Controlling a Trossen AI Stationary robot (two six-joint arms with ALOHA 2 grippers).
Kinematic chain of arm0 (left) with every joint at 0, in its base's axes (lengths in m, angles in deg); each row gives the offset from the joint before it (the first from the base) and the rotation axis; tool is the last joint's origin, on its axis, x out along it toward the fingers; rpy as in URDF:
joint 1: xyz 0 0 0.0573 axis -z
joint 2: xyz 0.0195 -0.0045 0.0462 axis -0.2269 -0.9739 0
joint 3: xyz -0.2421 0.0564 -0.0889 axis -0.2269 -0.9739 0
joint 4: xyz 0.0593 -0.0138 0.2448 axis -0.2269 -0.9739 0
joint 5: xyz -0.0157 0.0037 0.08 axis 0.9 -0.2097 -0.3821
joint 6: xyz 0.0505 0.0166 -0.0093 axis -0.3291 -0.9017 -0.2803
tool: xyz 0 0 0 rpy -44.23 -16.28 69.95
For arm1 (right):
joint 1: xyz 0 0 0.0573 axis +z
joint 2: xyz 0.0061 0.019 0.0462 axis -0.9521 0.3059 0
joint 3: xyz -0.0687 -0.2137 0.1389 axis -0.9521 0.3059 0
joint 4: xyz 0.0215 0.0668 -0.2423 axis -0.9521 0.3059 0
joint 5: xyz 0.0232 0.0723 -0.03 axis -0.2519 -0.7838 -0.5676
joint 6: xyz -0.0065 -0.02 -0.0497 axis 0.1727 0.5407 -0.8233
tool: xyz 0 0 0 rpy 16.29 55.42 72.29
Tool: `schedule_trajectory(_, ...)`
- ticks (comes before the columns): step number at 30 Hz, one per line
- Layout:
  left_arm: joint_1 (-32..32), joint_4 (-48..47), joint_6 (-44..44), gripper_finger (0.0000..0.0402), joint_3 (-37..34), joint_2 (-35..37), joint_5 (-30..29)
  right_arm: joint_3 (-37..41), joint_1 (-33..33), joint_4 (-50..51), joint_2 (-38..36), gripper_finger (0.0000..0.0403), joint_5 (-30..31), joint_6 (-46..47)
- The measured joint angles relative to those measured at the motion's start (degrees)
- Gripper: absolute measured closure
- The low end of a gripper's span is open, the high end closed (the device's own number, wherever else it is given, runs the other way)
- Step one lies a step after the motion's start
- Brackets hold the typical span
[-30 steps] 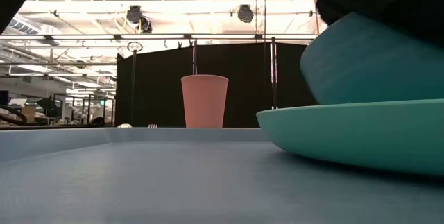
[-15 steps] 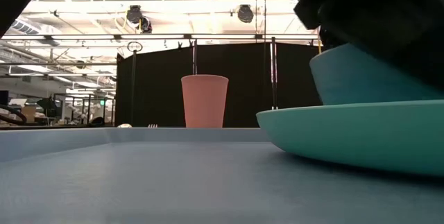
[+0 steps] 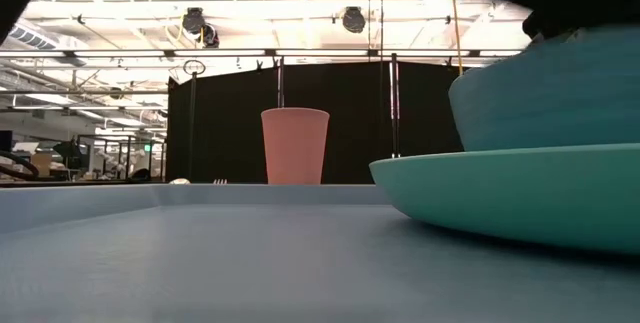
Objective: Set up tray
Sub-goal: Put the blue bowl on the light blue plate on the blue tray, then put the red cup on the top left side of the light blue plate on the blue tray
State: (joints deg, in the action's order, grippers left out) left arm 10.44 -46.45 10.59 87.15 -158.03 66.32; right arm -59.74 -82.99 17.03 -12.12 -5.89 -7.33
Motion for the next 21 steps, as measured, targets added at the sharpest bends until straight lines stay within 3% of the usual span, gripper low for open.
schedule_trajectory(3, 1.51, -5.92, -2.95, 0.0192, 0.08, 5.11, -2.55, 0.02, 0.02, 0.0, 0.0, 0.0403, 0.08, -1.26)
schedule_trajectory(7, 3.69, -16.96, -0.27, 0.0206, 0.07, 11.94, -11.46, 0.04, 0.02, 0.04, 0.0, 0.0403, 0.11, -2.05)
schedule_trajectory(12, 6.41, -37.66, 12.23, 0.0291, -0.12, 19.41, -24.53, 0.07, 0.02, -0.02, -0.02, 0.0403, 0.12, -2.49)
schedule_trajectory(15, 7.72, -43.45, 20.58, 0.0358, -6.61, 25.14, -30.29, 0.07, 0.02, -0.45, -0.02, 0.0403, 0.13, -2.47)
schedule_trajectory(18, 8.45, -35.17, 22.05, 0.0393, -21.44, 35.04, -31.41, 0.09, 0.02, -0.85, 0.01, 0.0403, 0.12, -2.22)
schedule_trajectory(21, 7.22, -14.35, 17.14, 0.0387, -41.9, 48.24, -27.45, 0.09, 0.02, -1.13, 0.01, 0.0403, -0.01, -2.27)
